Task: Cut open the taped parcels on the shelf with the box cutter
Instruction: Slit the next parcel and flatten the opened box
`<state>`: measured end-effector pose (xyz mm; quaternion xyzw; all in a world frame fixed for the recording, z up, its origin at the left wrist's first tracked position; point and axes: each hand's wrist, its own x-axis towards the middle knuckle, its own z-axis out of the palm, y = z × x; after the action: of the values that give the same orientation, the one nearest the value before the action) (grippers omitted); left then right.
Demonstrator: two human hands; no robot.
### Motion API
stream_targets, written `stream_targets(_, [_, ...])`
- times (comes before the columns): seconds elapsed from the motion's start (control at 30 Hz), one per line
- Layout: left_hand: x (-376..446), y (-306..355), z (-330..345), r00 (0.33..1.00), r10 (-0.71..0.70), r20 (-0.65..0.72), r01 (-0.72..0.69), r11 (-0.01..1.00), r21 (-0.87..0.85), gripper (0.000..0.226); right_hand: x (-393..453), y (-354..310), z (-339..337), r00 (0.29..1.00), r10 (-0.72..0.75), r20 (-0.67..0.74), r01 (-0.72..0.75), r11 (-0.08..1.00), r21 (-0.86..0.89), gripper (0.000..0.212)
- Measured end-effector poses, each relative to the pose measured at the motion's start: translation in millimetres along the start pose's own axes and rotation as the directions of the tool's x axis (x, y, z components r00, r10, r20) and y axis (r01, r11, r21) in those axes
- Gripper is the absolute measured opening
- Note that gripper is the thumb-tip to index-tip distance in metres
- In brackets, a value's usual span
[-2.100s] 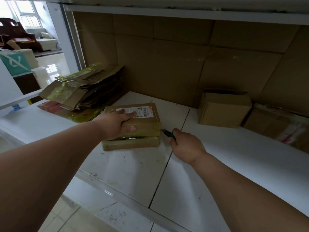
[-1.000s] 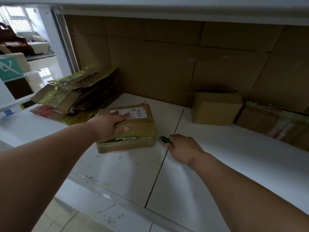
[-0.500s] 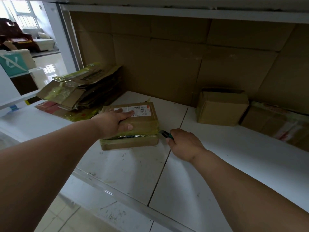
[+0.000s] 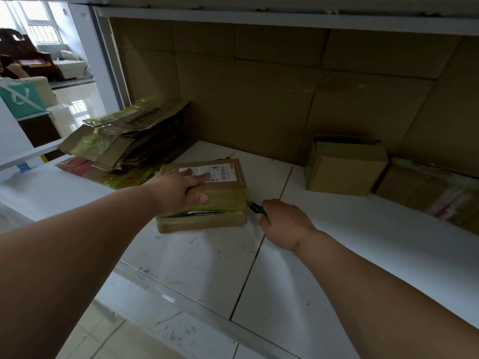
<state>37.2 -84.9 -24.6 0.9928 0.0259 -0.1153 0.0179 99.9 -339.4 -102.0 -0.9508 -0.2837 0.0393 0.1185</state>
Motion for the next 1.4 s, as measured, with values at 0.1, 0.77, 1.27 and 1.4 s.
stream_targets(0.1, [0.8,-0.8,1.0,1.0,0.0,-0.003,0.0,1.0,0.014,0.064,0.4,0.0,-0.1,1.0,0.002,0.002,-0.002,1.0,0.007,0.02])
stream_targets(0.77, [-2.5,0.6,-0.9,1.0,-0.003,0.003,0.003,1.0,-0.005,0.065,-5.3,-0.2,7.8,0.985,0.012,0.173,0.028,0.974,-0.225,0.018])
stream_targets(1.27, [5.7,1.0,-4.4,0.997,-0.059,-0.045,0.059,0.998,0.011,0.07,-6.5,6.0,3.3,0.993,0.089,0.076,-0.09,0.996,0.011,0.024])
stream_targets(1.4, [14.3,13.8,-9.8,0.99,-0.115,-0.086,0.121,0.99,0.067,0.075,-8.7,3.5,-4.4,0.984,0.15,0.093,-0.162,0.977,0.136,0.029])
